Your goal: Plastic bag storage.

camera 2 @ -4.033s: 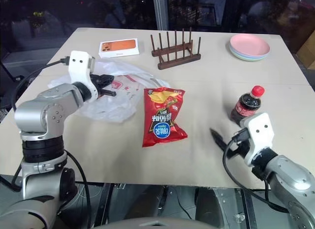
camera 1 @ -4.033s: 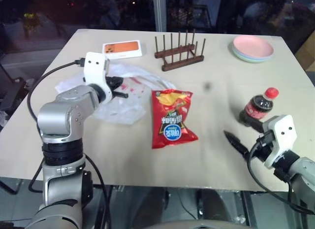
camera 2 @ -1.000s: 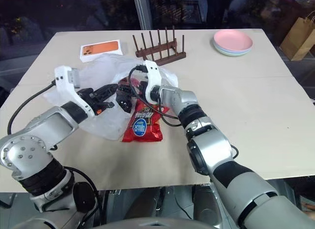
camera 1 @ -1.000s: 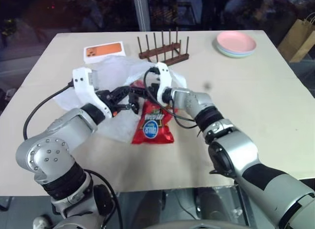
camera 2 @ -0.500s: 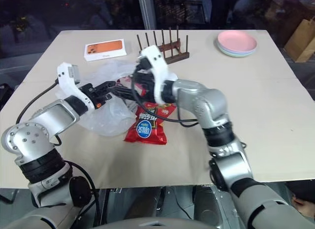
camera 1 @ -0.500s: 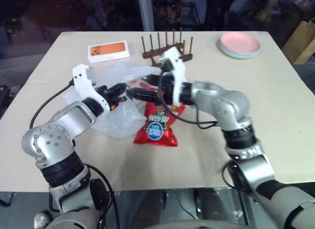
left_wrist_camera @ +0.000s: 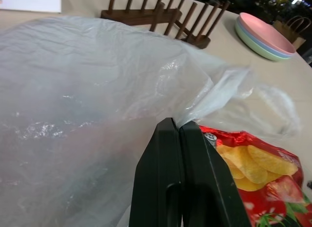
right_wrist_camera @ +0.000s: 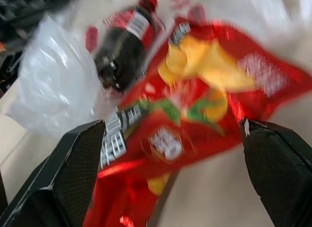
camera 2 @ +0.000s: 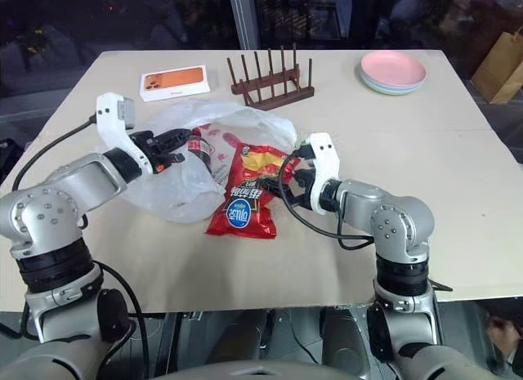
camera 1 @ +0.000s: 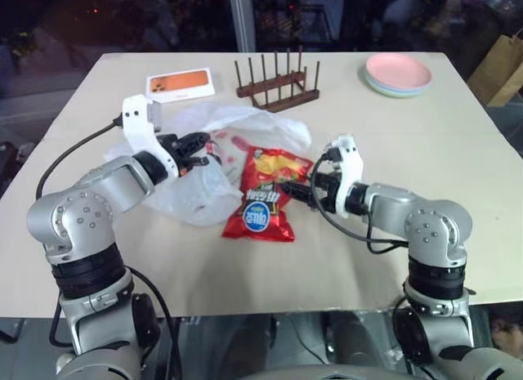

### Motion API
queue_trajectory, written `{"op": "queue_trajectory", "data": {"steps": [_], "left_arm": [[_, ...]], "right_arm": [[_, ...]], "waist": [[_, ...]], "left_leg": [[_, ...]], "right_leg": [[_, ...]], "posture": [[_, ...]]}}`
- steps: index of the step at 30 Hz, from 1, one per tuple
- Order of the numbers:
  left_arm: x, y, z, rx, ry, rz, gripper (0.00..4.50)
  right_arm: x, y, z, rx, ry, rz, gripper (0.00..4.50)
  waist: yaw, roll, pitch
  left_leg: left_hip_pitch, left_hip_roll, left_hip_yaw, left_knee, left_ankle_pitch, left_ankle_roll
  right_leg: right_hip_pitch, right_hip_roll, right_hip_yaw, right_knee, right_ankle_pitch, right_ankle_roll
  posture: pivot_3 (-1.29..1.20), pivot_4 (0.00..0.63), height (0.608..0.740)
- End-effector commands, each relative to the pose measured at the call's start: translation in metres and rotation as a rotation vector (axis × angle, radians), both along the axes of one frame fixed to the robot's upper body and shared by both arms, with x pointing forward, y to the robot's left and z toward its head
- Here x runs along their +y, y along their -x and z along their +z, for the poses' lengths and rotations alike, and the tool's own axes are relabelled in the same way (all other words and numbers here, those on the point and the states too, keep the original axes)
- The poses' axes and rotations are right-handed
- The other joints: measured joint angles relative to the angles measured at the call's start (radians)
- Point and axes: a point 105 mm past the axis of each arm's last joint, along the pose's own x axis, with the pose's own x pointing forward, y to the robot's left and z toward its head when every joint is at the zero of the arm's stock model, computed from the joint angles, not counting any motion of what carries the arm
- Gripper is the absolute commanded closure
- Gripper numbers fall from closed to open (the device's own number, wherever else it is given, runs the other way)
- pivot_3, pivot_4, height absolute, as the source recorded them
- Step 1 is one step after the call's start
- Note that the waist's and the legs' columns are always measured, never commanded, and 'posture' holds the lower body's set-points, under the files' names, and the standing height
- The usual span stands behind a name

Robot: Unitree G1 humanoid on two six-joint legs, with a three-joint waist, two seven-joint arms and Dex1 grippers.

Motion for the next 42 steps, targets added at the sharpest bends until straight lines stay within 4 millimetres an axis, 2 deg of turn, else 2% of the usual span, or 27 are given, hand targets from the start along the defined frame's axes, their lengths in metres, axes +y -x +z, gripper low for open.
{"op": "queue_trajectory", "data": {"steps": [1,7,8,10,13,14,15,16,17,18,23,27,35,42], "left_arm": [[-0.003,0.002,0.017,-0.067,-0.024,-0.011,4.50],[-0.006,0.004,0.017,-0.068,-0.036,-0.019,4.50],[-0.005,0.005,0.017,-0.070,-0.038,-0.018,4.50],[-0.002,0.006,0.018,-0.070,-0.044,-0.008,4.50],[-0.002,0.007,0.018,-0.070,-0.045,-0.005,4.50],[-0.002,0.008,0.017,-0.070,-0.045,-0.005,4.50],[-0.002,0.008,0.017,-0.071,-0.045,-0.005,4.50],[-0.003,0.008,0.017,-0.071,-0.045,-0.005,4.50],[-0.003,0.008,0.017,-0.072,-0.043,-0.004,4.50],[-0.003,0.009,0.017,-0.074,-0.037,-0.004,4.50],[0.000,0.009,0.019,-0.079,-0.016,-0.007,4.50],[-0.011,0.017,0.022,-0.085,-0.035,-0.105,4.50],[-0.025,0.029,0.030,-0.117,-0.061,-0.227,4.50],[-0.022,0.031,0.031,-0.133,-0.057,-0.213,4.50]], "right_arm": [[0.005,0.004,-0.001,0.021,-0.029,-0.004,0.01],[0.018,-0.010,-0.018,0.103,-0.059,-0.039,0.01],[0.017,-0.013,-0.021,0.101,-0.047,-0.050,0.26],[0.016,-0.016,-0.023,0.090,-0.020,-0.047,0.80],[0.015,-0.014,-0.021,0.081,-0.016,-0.030,2.28],[0.015,-0.013,-0.021,0.077,-0.013,-0.022,2.64],[0.015,-0.012,-0.021,0.074,-0.010,-0.017,3.26],[0.015,-0.011,-0.021,0.072,-0.009,-0.011,3.61],[0.014,-0.010,-0.020,0.064,-0.011,-0.004,4.15],[0.014,-0.009,-0.015,0.051,-0.031,0.004,4.43],[0.009,-0.001,0.019,-0.015,-0.115,0.069,4.43],[0.020,-0.002,0.034,-0.043,-0.123,0.108,4.43],[0.044,-0.027,0.036,0.024,-0.109,0.101,4.43],[0.046,-0.028,0.024,0.038,-0.027,0.152,4.43]], "waist": [[-0.001,0.000,0.000],[-0.002,0.000,0.000],[-0.002,0.000,0.000],[-0.002,0.000,0.000],[-0.002,0.000,0.000],[-0.002,0.000,0.000],[-0.002,0.000,0.000],[-0.002,0.000,0.000],[-0.002,0.000,0.000],[-0.002,0.000,0.000],[-0.001,0.000,0.000],[-0.003,0.000,0.000],[-0.004,0.000,0.000],[-0.003,0.000,0.000]], "left_leg": [[0.000,0.000,0.000,0.000,0.000,0.000],[0.001,0.002,0.001,0.000,0.000,0.000],[0.001,0.002,0.001,0.000,0.000,0.000],[0.001,0.002,0.002,0.000,0.000,0.000],[0.001,0.002,0.002,0.000,0.000,0.000],[0.001,0.002,0.002,0.000,0.000,0.000],[0.001,0.002,0.001,0.000,0.000,0.000],[0.001,0.002,0.002,0.000,0.000,0.000],[0.001,0.002,0.002,0.000,0.000,0.000],[0.001,0.002,0.002,0.000,0.000,0.000],[0.000,0.002,0.001,0.000,0.000,0.000],[0.001,0.002,0.002,0.000,0.000,0.000],[0.001,0.006,0.003,0.000,0.000,0.000],[0.000,0.008,0.003,0.000,0.000,-0.001]], "right_leg": [[0.000,0.000,0.000,0.000,0.000,0.000],[0.000,0.001,0.000,0.000,0.000,0.000],[0.000,0.002,0.000,0.000,0.000,0.000],[0.000,0.001,0.000,0.000,0.000,0.000],[0.000,0.001,0.000,0.000,0.000,0.000],[0.000,0.001,0.000,0.000,0.000,0.000],[0.000,0.001,0.000,0.000,0.000,0.000],[0.000,0.001,0.000,0.000,0.000,0.000],[0.000,0.002,0.000,0.000,0.000,0.000],[0.000,0.002,0.000,0.000,0.000,0.000],[0.000,0.002,0.000,0.000,0.000,0.000],[0.000,0.002,0.000,0.000,0.000,0.000],[0.000,0.005,0.001,-0.001,0.001,-0.002],[0.000,0.006,0.001,-0.001,0.001,-0.002]], "posture": [[0.00,0.150,0.740],[0.00,0.150,0.740],[0.00,0.150,0.740],[0.00,0.150,0.740],[0.00,0.150,0.740],[0.00,0.150,0.740],[0.00,0.150,0.740],[0.00,0.150,0.740],[0.00,0.150,0.740],[0.00,0.150,0.740],[0.00,0.150,0.740],[0.00,0.150,0.740],[0.00,0.150,0.740],[0.00,0.150,0.740]]}}
